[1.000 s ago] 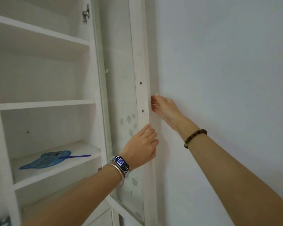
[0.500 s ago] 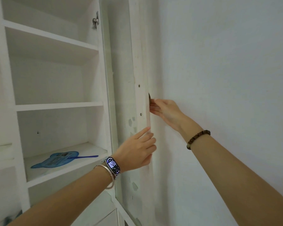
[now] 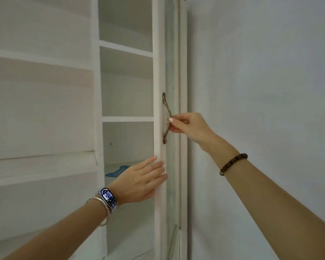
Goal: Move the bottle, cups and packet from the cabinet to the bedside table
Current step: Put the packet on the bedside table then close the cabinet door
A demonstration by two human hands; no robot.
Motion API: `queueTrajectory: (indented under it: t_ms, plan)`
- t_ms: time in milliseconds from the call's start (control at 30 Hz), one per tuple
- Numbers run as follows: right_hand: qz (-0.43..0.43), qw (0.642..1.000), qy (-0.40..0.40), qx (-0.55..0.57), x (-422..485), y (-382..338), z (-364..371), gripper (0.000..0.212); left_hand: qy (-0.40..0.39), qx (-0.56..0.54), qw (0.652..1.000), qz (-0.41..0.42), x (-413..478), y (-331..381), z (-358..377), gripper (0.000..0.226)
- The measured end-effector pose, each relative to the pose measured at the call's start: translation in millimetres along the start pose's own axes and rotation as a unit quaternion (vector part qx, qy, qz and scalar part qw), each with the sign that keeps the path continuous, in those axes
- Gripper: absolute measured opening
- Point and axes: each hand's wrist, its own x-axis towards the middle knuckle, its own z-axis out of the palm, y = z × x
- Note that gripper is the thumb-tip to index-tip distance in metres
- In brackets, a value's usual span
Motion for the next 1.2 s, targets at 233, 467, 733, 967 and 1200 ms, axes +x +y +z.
queueTrajectory:
  t_ms: [233, 467, 733, 967, 1200]
  plan:
    - [-0.015, 0.998, 0.026, -0.057, 41, 5, 98, 0.024, -0.144, 0.055, 0.982, -0.106, -83, -30, -11, 0.052]
    - [-0.030, 0.993, 0.041, -0.107, 80, 12, 154, 0.021, -0.193, 0.099, 0.961, -0.169, -121, -44, -2, 0.045]
    - [-0.063, 0.985, 0.080, -0.137, 112, 29, 194, 0.013, -0.246, 0.082, 0.928, -0.266, -151, -52, 29, 0.058]
    - [-0.079, 0.985, 0.095, -0.119, 140, 47, 220, 0.015, -0.270, 0.083, 0.910, -0.304, -164, -64, 60, 0.066]
    - [-0.090, 0.987, 0.080, -0.105, 152, 56, 221, 0.015, -0.253, 0.057, 0.905, -0.336, -167, -60, 73, 0.072]
